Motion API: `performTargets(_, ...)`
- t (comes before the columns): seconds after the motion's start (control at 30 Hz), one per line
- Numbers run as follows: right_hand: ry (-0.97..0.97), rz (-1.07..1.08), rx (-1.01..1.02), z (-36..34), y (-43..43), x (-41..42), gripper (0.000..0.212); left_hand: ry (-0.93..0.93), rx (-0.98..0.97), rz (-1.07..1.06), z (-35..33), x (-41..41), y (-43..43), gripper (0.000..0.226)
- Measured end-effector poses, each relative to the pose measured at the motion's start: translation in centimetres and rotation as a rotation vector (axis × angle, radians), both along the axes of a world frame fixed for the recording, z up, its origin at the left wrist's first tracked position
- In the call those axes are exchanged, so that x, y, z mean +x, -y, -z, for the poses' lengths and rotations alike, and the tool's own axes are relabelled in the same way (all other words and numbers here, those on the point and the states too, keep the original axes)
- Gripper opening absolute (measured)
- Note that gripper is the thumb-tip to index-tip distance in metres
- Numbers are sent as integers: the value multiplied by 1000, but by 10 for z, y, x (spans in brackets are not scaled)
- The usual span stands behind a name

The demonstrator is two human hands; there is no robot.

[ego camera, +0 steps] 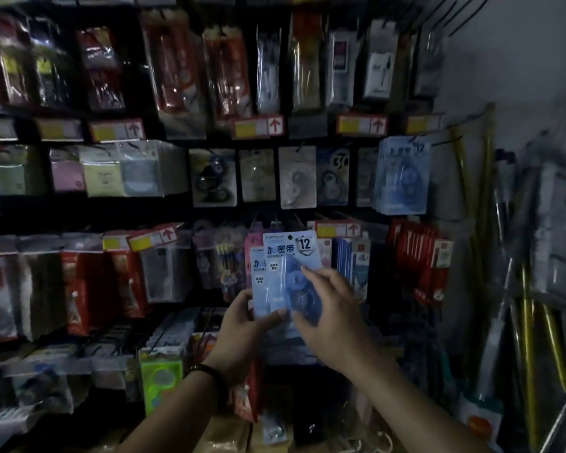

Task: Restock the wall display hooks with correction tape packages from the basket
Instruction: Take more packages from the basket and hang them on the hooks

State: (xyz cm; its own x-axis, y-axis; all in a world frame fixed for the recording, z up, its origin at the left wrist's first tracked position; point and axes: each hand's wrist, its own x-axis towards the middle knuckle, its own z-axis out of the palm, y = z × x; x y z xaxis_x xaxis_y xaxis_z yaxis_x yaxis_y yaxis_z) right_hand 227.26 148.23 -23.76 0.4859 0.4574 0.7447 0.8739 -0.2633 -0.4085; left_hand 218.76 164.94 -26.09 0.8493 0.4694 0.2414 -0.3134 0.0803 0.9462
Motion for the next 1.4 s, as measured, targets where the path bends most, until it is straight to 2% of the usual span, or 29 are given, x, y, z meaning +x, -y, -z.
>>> performTargets(0.1,-15,18,0,-22,4,9,88,45,50,34,-25,11,7,61)
performTargets(0.3,32,148,69,-60,20,42,76,72,44,137,-74,28,16,42)
performTargets(0.53,13,155,42,-78,38,75,75,52,131,163,-101,63,25,42)
performTargets(0.77,11,378,135,-102,75,122,70,39,76,74,-130,101,30,33)
performTargets(0.9,7,473,131,-118,91,162,67,48,153,68,-151,120,32,28)
performTargets(1.13,54,516,156,-133,87,206,68,95,348,-57,-171,148,43,28)
performTargets(1.4,113,528,184,-141,85,227,70,65,425,-58,-180,161,44,29)
